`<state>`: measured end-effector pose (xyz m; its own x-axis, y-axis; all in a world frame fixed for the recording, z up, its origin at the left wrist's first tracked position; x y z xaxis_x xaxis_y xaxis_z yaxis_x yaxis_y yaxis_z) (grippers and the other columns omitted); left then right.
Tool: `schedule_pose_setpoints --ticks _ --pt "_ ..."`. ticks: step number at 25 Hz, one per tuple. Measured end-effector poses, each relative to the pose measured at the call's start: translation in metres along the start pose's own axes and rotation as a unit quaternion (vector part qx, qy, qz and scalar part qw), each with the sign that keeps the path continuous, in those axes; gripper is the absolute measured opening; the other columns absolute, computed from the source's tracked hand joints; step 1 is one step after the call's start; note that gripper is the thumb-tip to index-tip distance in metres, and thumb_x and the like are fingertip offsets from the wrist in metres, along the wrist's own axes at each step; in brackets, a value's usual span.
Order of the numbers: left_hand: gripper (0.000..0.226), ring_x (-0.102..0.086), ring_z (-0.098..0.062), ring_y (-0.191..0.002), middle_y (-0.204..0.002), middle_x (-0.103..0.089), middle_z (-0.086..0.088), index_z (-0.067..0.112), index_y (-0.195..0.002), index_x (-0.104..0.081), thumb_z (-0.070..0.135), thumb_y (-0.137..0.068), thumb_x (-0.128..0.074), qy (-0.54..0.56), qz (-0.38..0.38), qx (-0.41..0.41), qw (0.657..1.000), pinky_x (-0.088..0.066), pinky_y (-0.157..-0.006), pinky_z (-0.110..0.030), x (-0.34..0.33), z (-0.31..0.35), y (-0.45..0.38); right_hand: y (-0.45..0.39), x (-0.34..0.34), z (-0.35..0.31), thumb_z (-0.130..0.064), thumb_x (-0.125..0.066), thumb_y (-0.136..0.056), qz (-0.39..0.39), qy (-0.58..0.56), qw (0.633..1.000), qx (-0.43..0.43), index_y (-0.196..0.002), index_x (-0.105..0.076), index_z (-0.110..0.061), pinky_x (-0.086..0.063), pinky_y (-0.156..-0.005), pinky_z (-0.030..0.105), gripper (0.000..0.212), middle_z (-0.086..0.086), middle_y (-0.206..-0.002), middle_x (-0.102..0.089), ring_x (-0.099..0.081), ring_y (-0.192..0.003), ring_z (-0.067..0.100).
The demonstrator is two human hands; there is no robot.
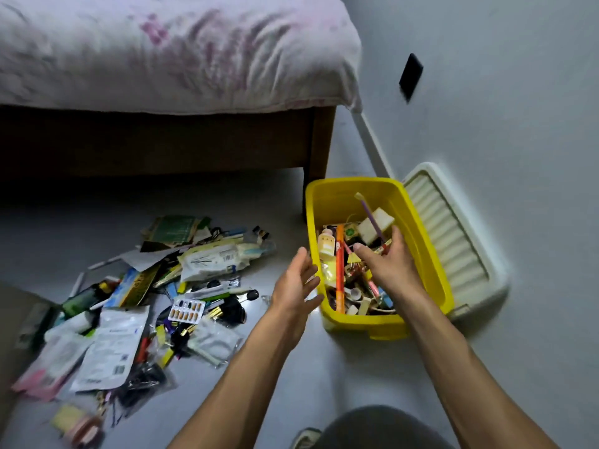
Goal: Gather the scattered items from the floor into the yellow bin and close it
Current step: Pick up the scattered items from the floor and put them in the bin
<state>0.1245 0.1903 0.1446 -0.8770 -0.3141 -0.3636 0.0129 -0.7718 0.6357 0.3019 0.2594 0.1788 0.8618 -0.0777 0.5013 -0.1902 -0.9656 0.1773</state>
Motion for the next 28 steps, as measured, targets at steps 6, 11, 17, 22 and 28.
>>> schedule_pose_setpoints --ticks 6,11,17,22,28 --pt "0.044 -0.054 -0.025 -0.122 -0.135 -0.057 -0.007 0.014 -0.136 -0.052 0.040 -0.102 -0.042 0.006 0.126 -0.066 0.990 -0.046 -0.099 -0.043 0.093 -0.005 0.060 0.058 -0.041 -0.027 -0.032 -0.069 -0.088 -0.181 0.010 0.981 0.071 -0.130 -0.054 -0.035 -0.056 -0.090 0.049 0.046 0.000 -0.136 -0.057 -0.059 -0.114 0.017" --pt "0.025 -0.060 -0.022 -0.108 -0.121 -0.065 -0.006 0.020 -0.104 -0.065 0.035 -0.100 -0.046 -0.020 0.204 -0.076 0.976 -0.048 -0.096 -0.041 0.191 -0.023 0.091 0.128 -0.082 -0.045 -0.023 -0.068 -0.090 -0.308 0.087 0.942 0.101 -0.115 -0.065 -0.031 -0.062 -0.073 0.035 0.026 -0.007 -0.120 -0.065 -0.067 -0.095 0.010" --pt "0.036 -0.056 -0.020 -0.110 -0.131 -0.060 -0.004 0.017 -0.131 -0.058 0.022 -0.096 -0.052 -0.067 0.271 -0.057 0.958 -0.044 -0.092 -0.032 0.265 -0.049 0.069 0.132 -0.144 -0.033 -0.014 -0.066 -0.092 -0.376 0.127 0.915 0.068 -0.104 -0.069 -0.020 -0.060 -0.068 0.036 0.014 0.001 -0.105 -0.072 -0.072 -0.083 0.022" --pt "0.037 -0.056 -0.020 -0.107 -0.128 -0.060 -0.003 0.020 -0.129 -0.059 0.016 -0.092 -0.053 -0.133 0.294 -0.015 0.946 -0.042 -0.087 -0.029 0.290 -0.074 0.016 0.095 -0.214 0.010 -0.020 -0.065 -0.090 -0.385 0.153 0.909 0.051 -0.097 -0.069 -0.026 -0.060 -0.066 0.036 0.010 -0.005 -0.098 -0.071 -0.071 -0.077 0.018" --pt "0.044 -0.058 -0.027 -0.110 -0.125 -0.060 -0.005 0.020 -0.126 -0.054 0.018 -0.083 -0.059 -0.241 0.376 0.021 0.894 -0.050 -0.090 -0.038 0.306 -0.084 -0.032 0.078 -0.254 0.079 -0.025 -0.065 -0.088 -0.396 0.167 0.903 0.008 -0.092 -0.068 -0.033 -0.053 -0.061 0.021 0.010 -0.009 -0.097 -0.070 -0.069 -0.071 0.008"
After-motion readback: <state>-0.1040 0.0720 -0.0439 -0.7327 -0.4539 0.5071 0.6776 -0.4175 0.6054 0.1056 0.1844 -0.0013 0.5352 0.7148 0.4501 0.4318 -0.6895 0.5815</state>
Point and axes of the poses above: each hand's wrist, its own y-axis away from the middle knuckle, its own x-axis out of the back of the hand, z = x × y, the point moved 8 cm from there along -y, towards the middle knuckle
